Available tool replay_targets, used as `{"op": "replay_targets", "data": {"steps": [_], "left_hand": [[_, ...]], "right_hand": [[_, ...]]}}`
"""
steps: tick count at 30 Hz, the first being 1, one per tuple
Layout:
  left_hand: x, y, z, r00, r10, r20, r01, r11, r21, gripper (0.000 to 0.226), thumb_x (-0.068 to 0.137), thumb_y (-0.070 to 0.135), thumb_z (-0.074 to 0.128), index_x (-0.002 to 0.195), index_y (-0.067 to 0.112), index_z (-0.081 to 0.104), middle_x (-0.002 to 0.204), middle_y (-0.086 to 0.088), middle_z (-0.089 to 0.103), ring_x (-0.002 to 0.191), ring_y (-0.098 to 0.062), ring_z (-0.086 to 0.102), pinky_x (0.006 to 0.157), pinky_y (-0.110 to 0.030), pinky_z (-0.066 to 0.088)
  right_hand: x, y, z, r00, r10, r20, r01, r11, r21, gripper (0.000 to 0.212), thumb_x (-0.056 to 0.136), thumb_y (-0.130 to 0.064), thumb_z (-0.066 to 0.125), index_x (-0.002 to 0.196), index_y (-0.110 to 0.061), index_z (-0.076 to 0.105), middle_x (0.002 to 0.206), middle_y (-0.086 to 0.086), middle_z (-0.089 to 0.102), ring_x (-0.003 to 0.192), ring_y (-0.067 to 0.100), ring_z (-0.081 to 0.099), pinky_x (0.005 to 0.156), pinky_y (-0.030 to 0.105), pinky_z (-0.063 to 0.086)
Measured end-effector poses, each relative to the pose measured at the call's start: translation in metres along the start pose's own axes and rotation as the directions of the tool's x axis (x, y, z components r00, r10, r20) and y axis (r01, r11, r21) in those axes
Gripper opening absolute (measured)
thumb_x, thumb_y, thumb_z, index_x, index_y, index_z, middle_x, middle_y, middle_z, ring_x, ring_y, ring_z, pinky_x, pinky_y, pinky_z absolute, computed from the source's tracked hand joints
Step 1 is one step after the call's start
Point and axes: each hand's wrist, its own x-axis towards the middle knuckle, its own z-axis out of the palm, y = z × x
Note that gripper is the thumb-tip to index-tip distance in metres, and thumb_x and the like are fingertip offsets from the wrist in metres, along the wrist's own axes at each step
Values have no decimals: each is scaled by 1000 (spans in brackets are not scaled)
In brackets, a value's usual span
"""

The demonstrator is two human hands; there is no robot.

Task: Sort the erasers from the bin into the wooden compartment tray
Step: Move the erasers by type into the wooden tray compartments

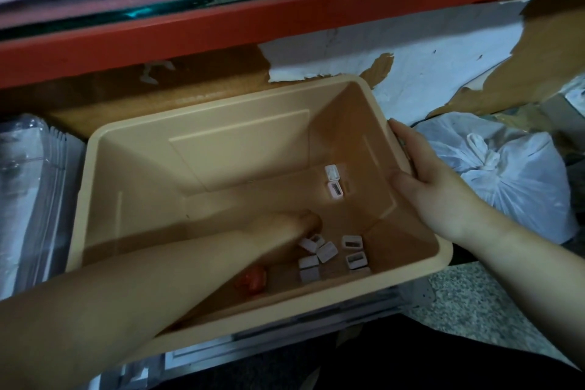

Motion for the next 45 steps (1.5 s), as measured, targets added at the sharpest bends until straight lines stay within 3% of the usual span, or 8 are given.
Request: {"op": "replay_targets", "data": {"steps": [7,11,17,22,25,32,40,45], "left_hand": [[16,3,-2,986,164,24,-165,951,262,42,94,28,45,136,26,40,141,2,37,126,-17,37,99,-28,27],[21,-6,-8,993,118,6,-116,969,220,45,91,37,50,133,23,45,138,2,42,125,-17,39,98,-26,28],[15,-21,-18,998,-47,-41,49,998,48,48,87,36,57,129,17,44,131,-4,47,117,-21,47,87,-24,33],[7,-12,-11,1000,17,-12,-19,985,-169,47,82,23,66,123,12,47,126,-5,47,111,-20,46,73,-15,28],[9,-2,-2,999,49,-2,-48,971,-236,30,81,18,67,106,4,60,115,-10,53,108,-24,51,85,-23,36],[13,3,7,999,14,37,-10,994,-105,49,78,40,68,116,13,53,121,-5,47,107,-21,47,89,-31,41],[14,-10,-4,999,46,28,-40,982,-185,50,78,27,69,121,9,52,125,-8,46,114,-22,45,91,-22,35],[11,-11,2,997,68,-48,-67,998,22,52,79,27,63,126,14,45,132,-5,39,118,-23,41,93,-30,39]], "right_hand": [[2,3,0,1000,-7,3,7,1000,28,60,92,-5,40,141,-32,20,97,-34,40,86,-5,50,63,-6,39],[2,3,0,1000,-14,11,13,999,31,60,91,-4,40,141,-32,19,98,-34,39,86,-13,46,64,-8,36],[2,3,0,1000,-12,-2,12,1000,28,59,92,-8,40,141,-33,19,106,-26,44,93,-4,50,65,-8,36],[2,4,1,1000,-17,2,17,997,75,57,92,-7,40,140,-32,22,100,-33,42,87,-16,47,67,-7,37],[3,5,1,1000,-19,2,19,996,86,57,92,-6,40,140,-31,22,100,-33,42,81,-24,49,65,-7,38],[4,6,1,1000,-25,-7,26,996,85,58,92,-6,41,140,-32,22,98,-32,43,82,-19,48,65,-6,38],[3,8,1,1000,-21,-9,22,995,101,57,92,-8,42,139,-34,23,99,-32,45,87,-14,48,66,-6,39],[3,6,1,1000,-19,-6,19,994,110,57,92,-9,42,139,-34,22,98,-29,46,88,-10,50,65,-6,40]]}}
